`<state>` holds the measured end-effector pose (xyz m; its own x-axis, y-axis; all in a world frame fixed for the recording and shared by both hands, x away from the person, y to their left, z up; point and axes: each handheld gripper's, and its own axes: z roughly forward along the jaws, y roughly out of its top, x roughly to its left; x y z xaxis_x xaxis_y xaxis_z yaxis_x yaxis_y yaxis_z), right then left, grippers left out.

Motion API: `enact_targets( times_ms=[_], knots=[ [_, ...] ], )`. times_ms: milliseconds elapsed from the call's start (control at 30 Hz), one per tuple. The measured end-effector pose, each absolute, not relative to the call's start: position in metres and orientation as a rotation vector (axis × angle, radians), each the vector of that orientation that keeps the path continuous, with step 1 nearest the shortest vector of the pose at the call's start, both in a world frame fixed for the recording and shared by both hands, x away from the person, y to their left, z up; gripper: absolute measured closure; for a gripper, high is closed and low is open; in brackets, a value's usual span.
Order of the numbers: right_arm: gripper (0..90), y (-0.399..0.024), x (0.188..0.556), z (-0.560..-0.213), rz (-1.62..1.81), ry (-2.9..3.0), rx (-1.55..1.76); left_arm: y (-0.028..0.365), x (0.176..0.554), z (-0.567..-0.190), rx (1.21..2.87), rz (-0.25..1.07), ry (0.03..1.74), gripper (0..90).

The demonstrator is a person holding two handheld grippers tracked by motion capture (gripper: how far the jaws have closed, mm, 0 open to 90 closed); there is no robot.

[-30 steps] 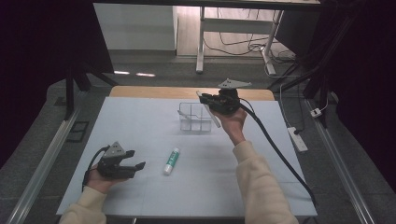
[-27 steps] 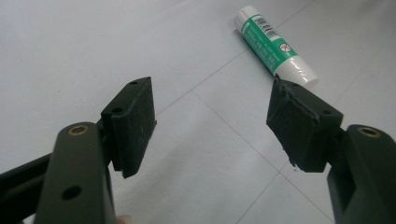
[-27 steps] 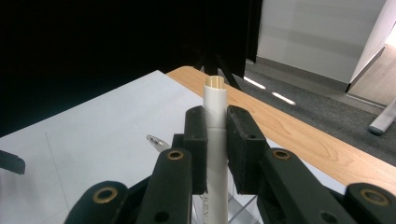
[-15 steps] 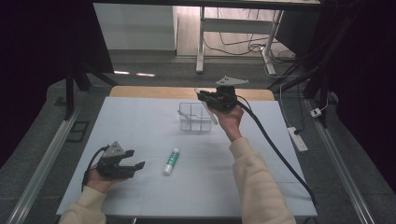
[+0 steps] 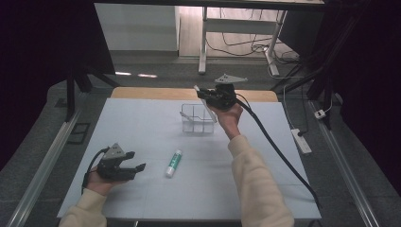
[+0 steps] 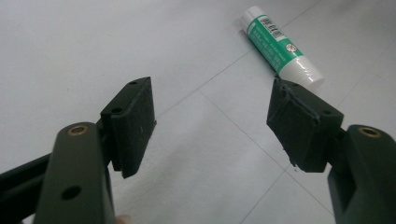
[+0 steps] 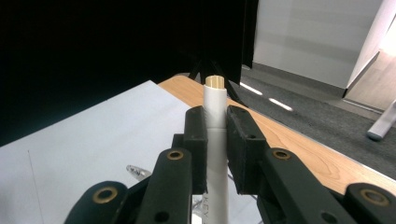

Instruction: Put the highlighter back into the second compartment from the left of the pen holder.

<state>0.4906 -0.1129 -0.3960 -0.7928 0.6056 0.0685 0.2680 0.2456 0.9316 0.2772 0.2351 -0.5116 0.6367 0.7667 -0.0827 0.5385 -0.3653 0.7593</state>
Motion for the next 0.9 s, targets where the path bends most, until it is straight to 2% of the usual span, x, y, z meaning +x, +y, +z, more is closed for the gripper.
enact_targets(
  times_ms=[900],
  knots=[
    [77.6,-0.095,0.516,-0.408,1.583,2.209,0.829,0.236,0.279,-0.512,2.063,0.360,1.015,32.2]
  ],
)
